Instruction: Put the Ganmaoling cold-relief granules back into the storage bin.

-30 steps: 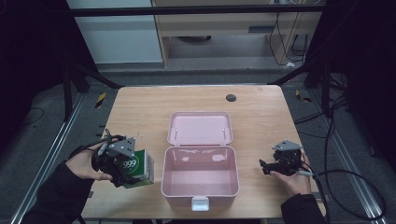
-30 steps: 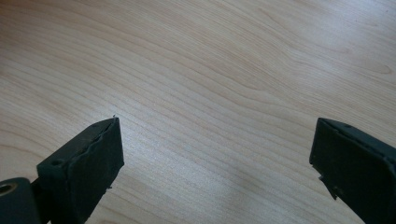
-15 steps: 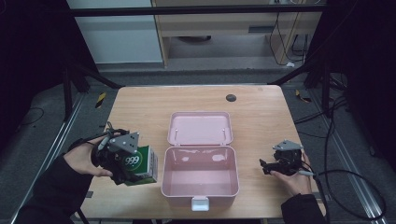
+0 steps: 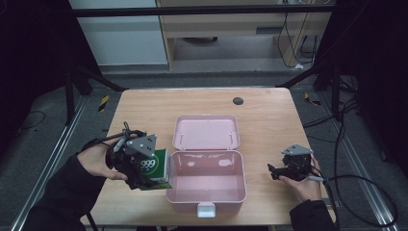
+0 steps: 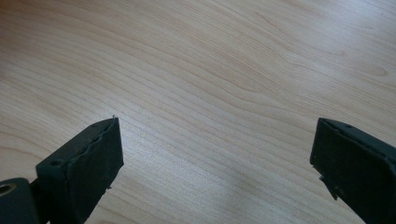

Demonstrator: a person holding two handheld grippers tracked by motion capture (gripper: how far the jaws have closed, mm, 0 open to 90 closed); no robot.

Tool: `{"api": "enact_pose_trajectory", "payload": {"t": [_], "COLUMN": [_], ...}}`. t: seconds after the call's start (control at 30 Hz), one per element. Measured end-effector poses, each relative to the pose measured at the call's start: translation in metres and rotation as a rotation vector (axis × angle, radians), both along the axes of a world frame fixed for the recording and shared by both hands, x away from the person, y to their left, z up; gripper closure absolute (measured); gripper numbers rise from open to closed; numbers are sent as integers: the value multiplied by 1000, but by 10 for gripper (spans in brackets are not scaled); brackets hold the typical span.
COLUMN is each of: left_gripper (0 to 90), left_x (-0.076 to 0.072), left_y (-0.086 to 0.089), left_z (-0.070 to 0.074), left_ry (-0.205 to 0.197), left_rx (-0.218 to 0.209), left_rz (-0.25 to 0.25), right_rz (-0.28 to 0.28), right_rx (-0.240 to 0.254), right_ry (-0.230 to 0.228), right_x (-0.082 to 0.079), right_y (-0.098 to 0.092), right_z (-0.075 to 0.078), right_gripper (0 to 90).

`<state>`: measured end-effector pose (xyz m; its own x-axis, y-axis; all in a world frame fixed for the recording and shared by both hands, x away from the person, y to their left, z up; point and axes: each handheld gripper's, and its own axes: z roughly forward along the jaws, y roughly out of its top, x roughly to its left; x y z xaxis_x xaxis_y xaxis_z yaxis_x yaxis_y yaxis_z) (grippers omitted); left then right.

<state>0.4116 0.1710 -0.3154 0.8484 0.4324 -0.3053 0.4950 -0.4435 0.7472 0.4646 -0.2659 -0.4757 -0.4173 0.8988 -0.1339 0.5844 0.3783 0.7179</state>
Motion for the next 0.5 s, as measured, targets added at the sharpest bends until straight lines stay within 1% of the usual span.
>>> {"api": "enact_pose_trajectory", "payload": {"t": [0.03, 0.07, 0.1, 0.17, 0.33, 0.4, 0.5], "left_gripper": [144, 144, 144, 144, 143, 143, 144], "left_x": [4, 7, 8, 8, 10, 12, 13], "left_y": [3, 4, 3, -2, -13, -18, -24], "left_z": [2, 3, 4, 4, 6, 7, 8], "left_ry": [-28, -42, -47, -46, -63, -76, -83], "left_rx": [66, 92, 107, 97, 111, 129, 137], "left_rz": [-66, -102, -117, -109, -145, -165, -179], "right_rz": [0, 0, 0, 0, 0, -1, -3], "right_rx": [0, -1, -1, -3, 0, -3, -2], "right_ry": [0, 0, 1, 2, 0, 1, 2], "right_x": [0, 0, 0, 0, 0, 0, 0], "right_y": [0, 0, 0, 0, 0, -1, -1], "right_z": [0, 0, 0, 0, -1, -1, -1], "right_gripper": [29, 29, 28, 28, 29, 29, 29]}}
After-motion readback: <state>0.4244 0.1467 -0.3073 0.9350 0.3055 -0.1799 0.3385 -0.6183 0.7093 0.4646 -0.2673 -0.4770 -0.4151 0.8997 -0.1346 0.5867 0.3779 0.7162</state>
